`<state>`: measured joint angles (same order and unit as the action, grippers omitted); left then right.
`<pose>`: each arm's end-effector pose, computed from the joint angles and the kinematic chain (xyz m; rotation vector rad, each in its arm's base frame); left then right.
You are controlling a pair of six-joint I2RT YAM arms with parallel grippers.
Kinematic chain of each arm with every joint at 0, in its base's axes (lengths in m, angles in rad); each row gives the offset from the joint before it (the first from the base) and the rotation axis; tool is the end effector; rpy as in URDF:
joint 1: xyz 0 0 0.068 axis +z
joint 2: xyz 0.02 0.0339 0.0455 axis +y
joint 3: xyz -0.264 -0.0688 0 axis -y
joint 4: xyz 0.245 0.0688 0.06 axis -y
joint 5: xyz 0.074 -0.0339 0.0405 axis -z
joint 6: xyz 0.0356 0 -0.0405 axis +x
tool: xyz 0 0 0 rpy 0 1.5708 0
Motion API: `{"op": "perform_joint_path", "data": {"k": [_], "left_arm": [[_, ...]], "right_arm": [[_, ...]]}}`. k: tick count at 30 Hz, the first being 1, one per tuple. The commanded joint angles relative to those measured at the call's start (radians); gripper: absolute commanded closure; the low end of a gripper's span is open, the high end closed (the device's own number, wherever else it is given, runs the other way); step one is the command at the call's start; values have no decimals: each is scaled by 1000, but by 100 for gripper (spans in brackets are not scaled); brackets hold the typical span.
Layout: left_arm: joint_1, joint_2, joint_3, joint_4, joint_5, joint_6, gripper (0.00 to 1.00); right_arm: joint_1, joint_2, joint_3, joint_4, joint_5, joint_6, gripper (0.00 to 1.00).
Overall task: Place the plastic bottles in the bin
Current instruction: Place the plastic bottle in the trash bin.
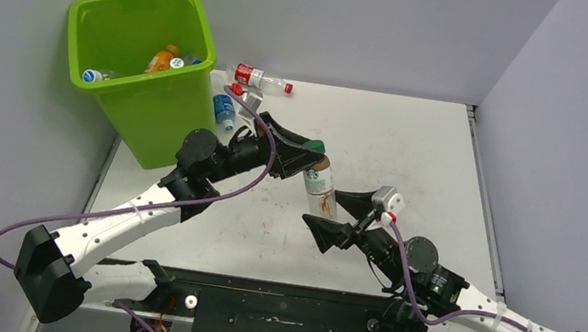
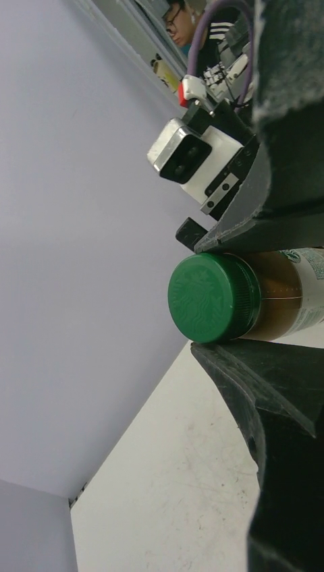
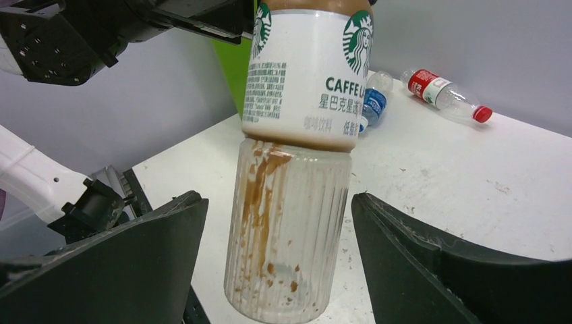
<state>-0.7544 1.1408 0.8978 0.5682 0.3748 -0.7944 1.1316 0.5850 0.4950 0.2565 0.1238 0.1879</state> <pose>0.1832 -0.1901 0.3870 0.3390 1.3964 -1.5412 0.0708 0.1403 0.3151 -0.5755 1.3660 0.9987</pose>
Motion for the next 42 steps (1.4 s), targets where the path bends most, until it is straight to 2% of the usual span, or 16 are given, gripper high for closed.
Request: {"op": "perform_joint_path", "data": {"k": [1,4,7,9,11,14,15,16,17,23,28,31,34,38,42], "left_arm": [[-8,-25,110,-67,137,102,100],[-8,-32,125,-95,175,124,100],[-9,-46,133,-124,185,140,100],[-11,-53,138,-140,194,148,100],[-17,-61,145,-158,206,162,100],[-27,-86,161,-233,192,230,100],[-31,-100,171,-275,164,272,100],[-34,-118,182,-326,126,317,100],[-34,-132,195,-372,89,359,100],[-33,-196,302,-607,-119,596,100],[-34,-226,399,-706,-324,757,100],[-34,-246,440,-709,-469,840,100],[-32,-246,484,-674,-687,945,100],[-24,-197,559,-599,-963,1064,100],[54,-131,678,-609,-1054,1043,100]], "right_arm": [[7,66,125,-155,14,11,21],[7,108,152,-178,8,19,33],[7,130,143,-165,13,32,59],[8,136,129,-144,15,36,68],[6,138,116,-120,7,43,63],[7,143,117,-113,1,61,21],[7,143,123,-118,3,66,0],[7,143,131,-127,0,72,9],[7,141,140,-138,-3,77,10],[8,97,224,-236,5,134,10],[8,44,254,-304,-18,105,10],[7,13,247,-326,8,104,10],[7,-34,193,-296,64,117,10],[7,-126,70,-228,263,155,10],[7,-240,-83,-167,386,206,10]]}}
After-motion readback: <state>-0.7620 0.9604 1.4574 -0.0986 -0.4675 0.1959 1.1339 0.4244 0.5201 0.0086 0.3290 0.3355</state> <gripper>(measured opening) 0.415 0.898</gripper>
